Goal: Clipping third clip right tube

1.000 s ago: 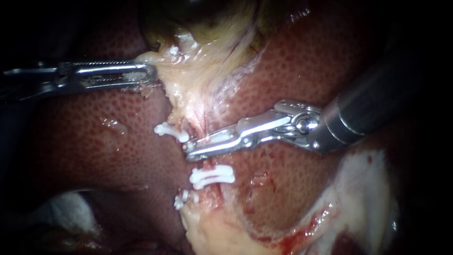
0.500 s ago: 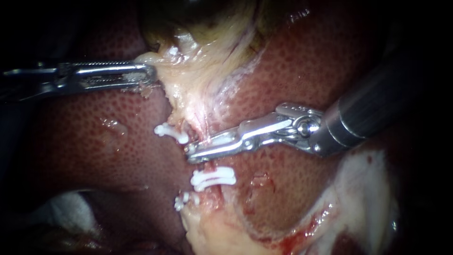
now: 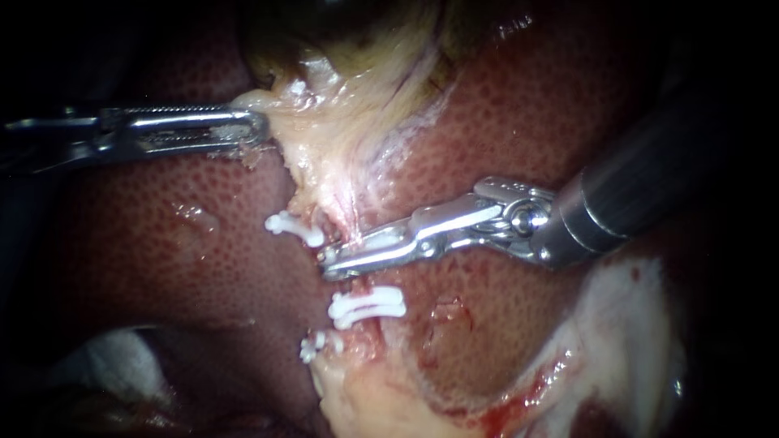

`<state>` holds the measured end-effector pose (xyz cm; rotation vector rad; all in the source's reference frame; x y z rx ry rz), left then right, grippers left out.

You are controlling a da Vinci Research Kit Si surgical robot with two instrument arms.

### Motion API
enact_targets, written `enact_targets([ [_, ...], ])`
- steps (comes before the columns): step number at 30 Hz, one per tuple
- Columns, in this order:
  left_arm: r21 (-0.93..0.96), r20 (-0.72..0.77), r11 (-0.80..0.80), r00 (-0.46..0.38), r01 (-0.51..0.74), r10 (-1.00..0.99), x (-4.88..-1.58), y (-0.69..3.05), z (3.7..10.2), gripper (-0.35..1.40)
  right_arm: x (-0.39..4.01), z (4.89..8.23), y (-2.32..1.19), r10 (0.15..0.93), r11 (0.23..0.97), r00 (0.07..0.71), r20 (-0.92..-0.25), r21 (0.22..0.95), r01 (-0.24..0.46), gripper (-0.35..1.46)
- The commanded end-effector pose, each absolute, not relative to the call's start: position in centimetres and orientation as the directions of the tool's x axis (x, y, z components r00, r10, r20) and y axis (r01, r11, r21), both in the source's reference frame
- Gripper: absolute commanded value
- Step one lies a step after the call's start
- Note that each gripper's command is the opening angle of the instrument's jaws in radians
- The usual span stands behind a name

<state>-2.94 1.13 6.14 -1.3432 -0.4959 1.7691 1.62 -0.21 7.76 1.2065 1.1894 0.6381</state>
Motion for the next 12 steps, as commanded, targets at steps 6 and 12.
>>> enact_targets([
  [6, -0.729, -0.59, -0.57, -0.074, -0.38, 0.804, -2.94, 1.13, 6.14, -0.35, 1.62, 7.76, -0.2, 0.886, 0.292, 0.313, -0.342, 0.936, 0.197, -0.35],
  [12, -0.729, -0.59, -0.57, -0.074, -0.38, 0.804, -2.95, 1.13, 6.14, -0.35, 1.62, 7.77, -0.2, 0.886, 0.292, 0.313, -0.342, 0.936, 0.197, -0.35],
])
